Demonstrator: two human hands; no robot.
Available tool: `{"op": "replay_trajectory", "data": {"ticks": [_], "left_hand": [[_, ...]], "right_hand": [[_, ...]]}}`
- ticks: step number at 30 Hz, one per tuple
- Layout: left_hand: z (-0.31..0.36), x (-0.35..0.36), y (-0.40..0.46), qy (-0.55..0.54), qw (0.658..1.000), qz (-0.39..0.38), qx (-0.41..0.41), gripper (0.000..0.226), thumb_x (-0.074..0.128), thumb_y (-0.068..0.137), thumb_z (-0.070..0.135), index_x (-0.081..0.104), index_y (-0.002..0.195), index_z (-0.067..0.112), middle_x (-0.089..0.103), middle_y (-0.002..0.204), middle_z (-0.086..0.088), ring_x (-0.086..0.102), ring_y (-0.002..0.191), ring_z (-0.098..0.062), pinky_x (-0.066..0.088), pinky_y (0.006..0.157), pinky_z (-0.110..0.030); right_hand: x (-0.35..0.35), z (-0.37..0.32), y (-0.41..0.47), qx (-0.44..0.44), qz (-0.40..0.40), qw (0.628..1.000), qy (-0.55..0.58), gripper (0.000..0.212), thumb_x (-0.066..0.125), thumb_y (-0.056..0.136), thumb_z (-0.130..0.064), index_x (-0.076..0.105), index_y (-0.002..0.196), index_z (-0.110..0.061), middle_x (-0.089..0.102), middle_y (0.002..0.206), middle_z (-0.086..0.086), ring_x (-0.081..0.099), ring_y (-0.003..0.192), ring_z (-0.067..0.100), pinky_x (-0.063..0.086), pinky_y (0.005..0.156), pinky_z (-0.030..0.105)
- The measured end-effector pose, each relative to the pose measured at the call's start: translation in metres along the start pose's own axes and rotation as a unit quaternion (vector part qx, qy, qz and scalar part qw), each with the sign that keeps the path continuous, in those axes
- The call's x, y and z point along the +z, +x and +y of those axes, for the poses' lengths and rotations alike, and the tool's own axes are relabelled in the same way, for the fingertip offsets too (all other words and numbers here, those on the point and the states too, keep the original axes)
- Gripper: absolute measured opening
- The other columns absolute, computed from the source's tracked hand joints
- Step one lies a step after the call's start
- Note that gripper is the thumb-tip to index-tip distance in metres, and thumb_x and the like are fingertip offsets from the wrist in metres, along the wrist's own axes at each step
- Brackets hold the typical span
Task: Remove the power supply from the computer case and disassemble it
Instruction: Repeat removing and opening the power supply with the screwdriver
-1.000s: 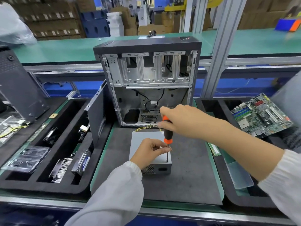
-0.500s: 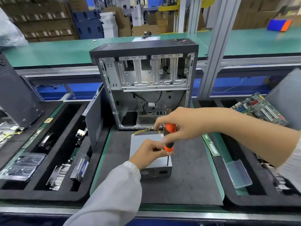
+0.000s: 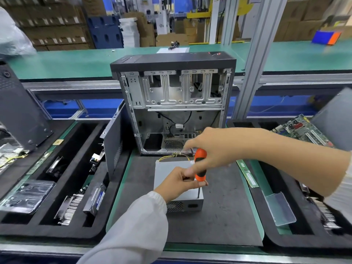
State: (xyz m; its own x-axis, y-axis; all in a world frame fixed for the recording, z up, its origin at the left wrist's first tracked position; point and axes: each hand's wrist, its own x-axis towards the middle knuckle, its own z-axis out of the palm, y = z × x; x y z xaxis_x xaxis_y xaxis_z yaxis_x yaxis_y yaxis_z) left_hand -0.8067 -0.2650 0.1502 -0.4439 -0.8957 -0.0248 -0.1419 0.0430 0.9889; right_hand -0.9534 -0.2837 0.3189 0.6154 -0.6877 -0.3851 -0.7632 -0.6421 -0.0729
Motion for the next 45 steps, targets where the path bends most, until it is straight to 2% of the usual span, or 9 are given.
{"op": "replay_trajectory", "data": {"ticks": [3,6,13,19,25,31,37,42,45], "left_hand": [[0.000,-0.001,0.000,0.000,1.000,-0.011,-0.018,0.014,0.070,0.089,0.011,0.077,0.087,0.023,0.072,0.078,0.013,0.061,0.073,0.001,0.043,0.069,-0.008],[-0.001,-0.001,0.002,0.009,1.000,0.002,-0.026,0.006,0.072,0.089,0.019,0.077,0.086,0.019,0.051,0.058,0.006,0.034,0.056,-0.008,0.026,0.052,-0.015],[0.000,-0.001,0.007,-0.034,0.999,-0.014,-0.016,0.010,0.071,0.089,0.018,0.076,0.084,0.026,0.053,0.068,-0.008,0.029,0.062,-0.025,0.017,0.056,-0.028],[-0.002,-0.003,0.010,-0.036,0.998,-0.033,-0.033,0.008,0.073,0.087,0.018,0.077,0.081,0.021,0.043,0.059,0.003,0.022,0.056,-0.012,0.016,0.054,-0.026],[0.002,-0.004,0.010,-0.032,0.997,-0.058,-0.032,0.009,0.070,0.090,0.014,0.072,0.085,0.021,0.066,0.075,0.006,0.036,0.058,-0.008,0.024,0.051,-0.019],[0.005,-0.008,0.013,-0.016,0.996,-0.080,-0.041,0.012,0.070,0.090,0.020,0.076,0.079,0.021,0.053,0.070,-0.003,0.023,0.060,-0.015,0.018,0.055,-0.026],[0.007,-0.009,0.017,0.023,0.994,-0.090,-0.052,0.014,0.074,0.086,0.019,0.065,0.082,0.008,0.058,0.070,0.004,0.038,0.058,-0.005,0.024,0.052,-0.020],[0.007,-0.009,0.017,0.010,0.994,-0.101,-0.046,0.007,0.073,0.088,0.022,0.075,0.081,0.022,0.042,0.061,0.000,0.025,0.058,-0.011,0.021,0.052,-0.019],[0.007,-0.009,0.018,0.003,0.994,-0.104,-0.037,0.012,0.072,0.088,0.023,0.076,0.077,0.027,0.046,0.065,-0.006,0.023,0.060,-0.017,0.019,0.054,-0.025]], "right_hand": [[0.003,-0.007,0.006,0.057,0.048,0.992,-0.101,0.059,0.033,0.090,-0.067,0.047,0.074,-0.012,0.053,0.065,0.004,0.052,0.043,0.015,0.039,0.048,0.028],[-0.003,-0.004,0.003,0.004,-0.032,0.994,-0.106,0.017,0.046,0.098,-0.034,0.050,0.104,-0.019,0.047,0.095,0.003,0.053,0.070,0.021,0.049,0.065,0.040],[-0.002,-0.010,0.004,0.089,0.045,0.985,-0.138,0.066,0.044,0.081,-0.075,0.049,0.108,-0.014,0.042,0.082,0.001,0.050,0.070,0.023,0.043,0.060,0.034],[-0.006,-0.004,0.000,0.010,-0.052,0.995,-0.083,0.026,0.053,0.094,-0.025,0.043,0.118,-0.027,0.040,0.106,0.001,0.048,0.070,0.017,0.041,0.059,0.033],[-0.004,-0.014,0.003,0.087,0.004,0.991,-0.104,0.066,0.050,0.079,-0.073,0.046,0.110,-0.015,0.048,0.096,0.006,0.053,0.067,0.021,0.045,0.057,0.033],[-0.011,-0.016,0.003,0.043,-0.055,0.990,-0.120,0.024,0.050,0.096,-0.024,0.046,0.120,-0.020,0.048,0.111,0.008,0.055,0.075,0.025,0.049,0.064,0.038],[-0.009,-0.018,0.003,0.110,-0.019,0.990,-0.084,0.058,0.051,0.083,-0.068,0.045,0.104,-0.014,0.053,0.090,0.005,0.066,0.058,0.023,0.050,0.054,0.030],[0.001,-0.017,0.007,0.066,-0.024,0.985,-0.159,0.019,0.048,0.097,-0.029,0.047,0.110,-0.016,0.045,0.091,0.006,0.049,0.069,0.021,0.040,0.055,0.032],[-0.005,-0.012,-0.002,0.029,-0.078,0.994,-0.073,0.051,0.065,0.085,-0.036,0.035,0.126,-0.032,0.032,0.110,0.002,0.053,0.086,0.025,0.041,0.061,0.034]]}}
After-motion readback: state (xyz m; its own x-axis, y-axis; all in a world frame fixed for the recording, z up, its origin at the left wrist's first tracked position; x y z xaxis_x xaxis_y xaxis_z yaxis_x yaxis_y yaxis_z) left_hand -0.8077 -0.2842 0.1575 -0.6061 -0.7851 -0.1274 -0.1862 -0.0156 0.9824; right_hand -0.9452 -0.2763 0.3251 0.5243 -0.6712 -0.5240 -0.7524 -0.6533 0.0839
